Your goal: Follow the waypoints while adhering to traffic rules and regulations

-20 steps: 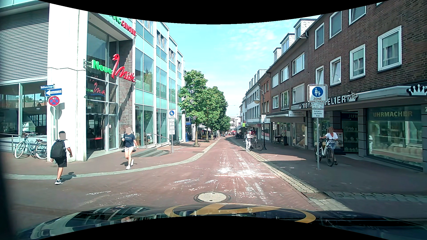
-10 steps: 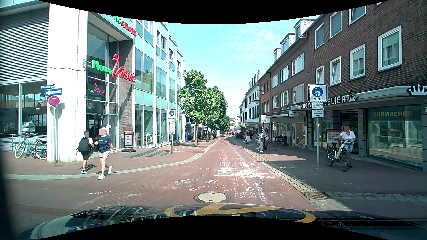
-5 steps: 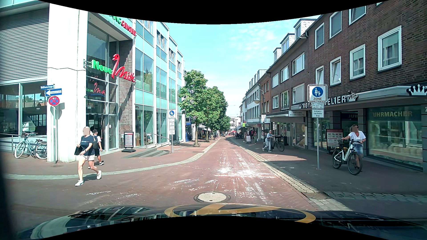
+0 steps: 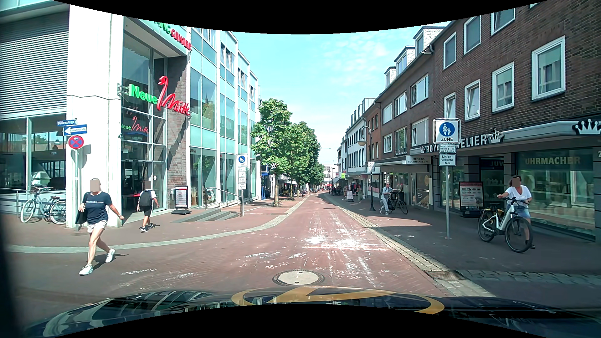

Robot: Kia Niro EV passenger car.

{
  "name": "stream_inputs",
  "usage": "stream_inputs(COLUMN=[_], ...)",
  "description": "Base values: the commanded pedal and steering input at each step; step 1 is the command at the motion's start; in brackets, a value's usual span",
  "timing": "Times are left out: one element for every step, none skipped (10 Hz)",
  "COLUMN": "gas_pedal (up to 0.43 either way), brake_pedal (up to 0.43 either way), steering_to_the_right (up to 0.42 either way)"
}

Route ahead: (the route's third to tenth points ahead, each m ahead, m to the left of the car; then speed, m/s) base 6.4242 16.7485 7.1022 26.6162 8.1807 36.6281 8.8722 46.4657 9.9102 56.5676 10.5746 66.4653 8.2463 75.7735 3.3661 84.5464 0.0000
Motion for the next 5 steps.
stream_inputs(gas_pedal=[0.000, 0.000, 0.000, 0.000, 0.000], brake_pedal=[0.165, 0.165, 0.177, 0.177, 0.171], steering_to_the_right=[-0.055, -0.055, -0.055, -0.055, -0.055])
